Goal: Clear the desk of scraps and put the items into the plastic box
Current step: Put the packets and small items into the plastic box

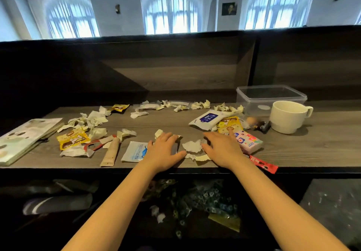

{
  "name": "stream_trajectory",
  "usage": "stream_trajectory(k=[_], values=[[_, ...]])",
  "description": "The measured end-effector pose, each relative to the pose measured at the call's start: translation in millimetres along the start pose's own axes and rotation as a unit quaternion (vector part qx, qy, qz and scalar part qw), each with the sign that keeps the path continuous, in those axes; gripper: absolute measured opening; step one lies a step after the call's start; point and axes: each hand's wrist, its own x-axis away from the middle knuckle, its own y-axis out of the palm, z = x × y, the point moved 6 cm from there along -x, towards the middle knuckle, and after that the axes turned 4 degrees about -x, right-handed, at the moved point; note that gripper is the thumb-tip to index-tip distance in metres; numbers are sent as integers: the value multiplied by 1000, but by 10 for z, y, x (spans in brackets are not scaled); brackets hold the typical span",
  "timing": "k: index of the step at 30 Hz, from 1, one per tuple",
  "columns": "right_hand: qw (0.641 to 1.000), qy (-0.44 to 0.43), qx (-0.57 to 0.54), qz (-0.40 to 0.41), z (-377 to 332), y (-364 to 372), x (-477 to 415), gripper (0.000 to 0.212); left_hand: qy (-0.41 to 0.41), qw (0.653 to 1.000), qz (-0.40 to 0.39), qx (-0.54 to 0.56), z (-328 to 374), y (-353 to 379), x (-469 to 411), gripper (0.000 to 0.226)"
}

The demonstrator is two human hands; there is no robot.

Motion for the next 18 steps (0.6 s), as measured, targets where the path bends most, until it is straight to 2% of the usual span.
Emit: stream_trajectory(k=[3,5,6,8,10,15,17,18], values=[[990,32,-44,131,79,-229,12,38,6,999,29,35,-42,-10,-100,63],[975,91,-19,202,246,-376,64,34,5,998,49,48,-65,-20,-158,58],[970,134,-3,203,350,-404,103,35,5,997,58,51,-74,-25,-180,56],[964,217,20,156,538,-362,181,43,13,996,76,43,-69,-34,-183,54],[961,256,22,100,623,-265,244,51,32,994,104,21,-29,-60,-138,52],[968,231,-14,100,664,-225,137,48,71,987,147,-2,83,-147,-21,48],[958,233,-104,127,730,-252,80,48,81,984,161,10,198,-190,16,45],[942,240,-180,151,783,-270,68,48,95,982,164,24,309,-207,31,44]])
